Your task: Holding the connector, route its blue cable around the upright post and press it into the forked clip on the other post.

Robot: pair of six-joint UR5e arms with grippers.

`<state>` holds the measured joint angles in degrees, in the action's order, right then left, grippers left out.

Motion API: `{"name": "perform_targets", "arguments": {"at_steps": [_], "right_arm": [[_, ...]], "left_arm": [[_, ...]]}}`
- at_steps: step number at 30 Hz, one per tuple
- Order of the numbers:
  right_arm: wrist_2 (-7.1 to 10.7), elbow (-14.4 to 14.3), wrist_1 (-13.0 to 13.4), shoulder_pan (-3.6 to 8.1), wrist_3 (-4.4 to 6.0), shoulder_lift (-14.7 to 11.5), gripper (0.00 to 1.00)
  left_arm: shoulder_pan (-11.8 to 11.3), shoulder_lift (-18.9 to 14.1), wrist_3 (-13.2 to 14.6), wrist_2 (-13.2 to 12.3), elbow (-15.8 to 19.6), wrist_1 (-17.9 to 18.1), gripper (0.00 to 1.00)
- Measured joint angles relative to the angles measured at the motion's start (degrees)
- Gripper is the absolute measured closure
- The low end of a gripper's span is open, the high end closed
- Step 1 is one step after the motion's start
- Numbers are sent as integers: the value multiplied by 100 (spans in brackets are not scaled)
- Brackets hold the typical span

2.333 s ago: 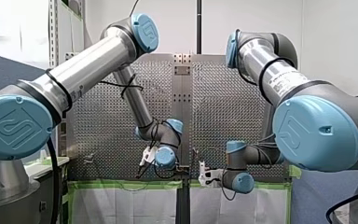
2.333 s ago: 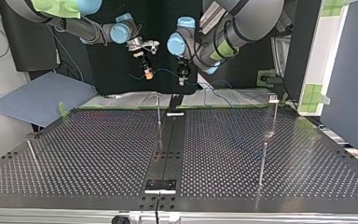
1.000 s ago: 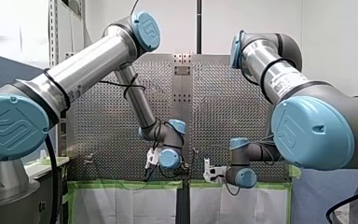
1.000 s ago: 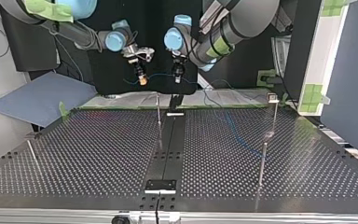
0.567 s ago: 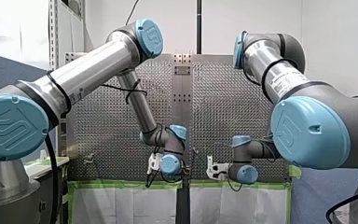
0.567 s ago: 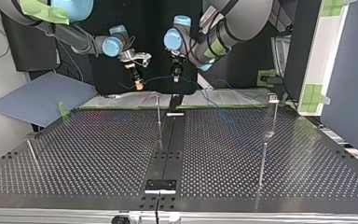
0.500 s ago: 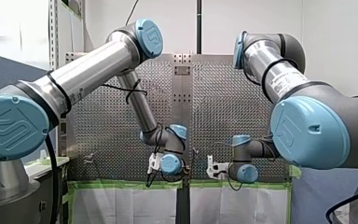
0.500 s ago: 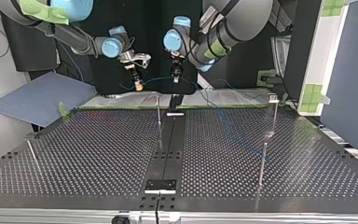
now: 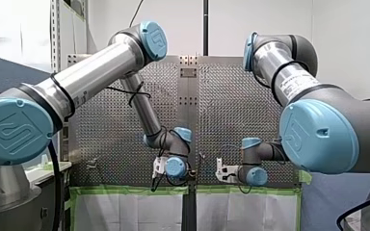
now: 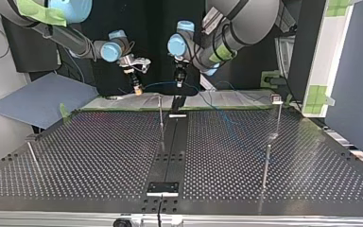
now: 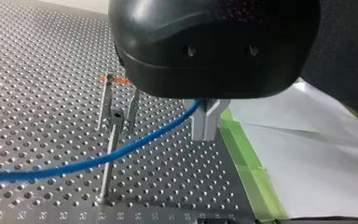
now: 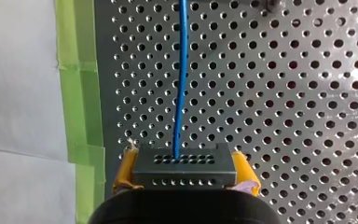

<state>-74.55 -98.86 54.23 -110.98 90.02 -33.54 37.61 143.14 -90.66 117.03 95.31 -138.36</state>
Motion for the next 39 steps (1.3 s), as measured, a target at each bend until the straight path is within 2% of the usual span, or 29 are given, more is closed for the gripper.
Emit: {"name": "perform_targets", "arguments": {"at_steps": [14, 26, 39], "right_arm": [[17, 113, -60, 95, -1, 1, 100], [19, 287, -203, 205, -26, 1, 100], [45, 366, -301, 261, -78, 3, 100]], "left_arm": [[-62, 124, -129, -158, -184, -92, 98], [-90, 123, -136, -169, -258, -126, 98], [-102, 126, -136, -290, -309, -158, 98]]}}
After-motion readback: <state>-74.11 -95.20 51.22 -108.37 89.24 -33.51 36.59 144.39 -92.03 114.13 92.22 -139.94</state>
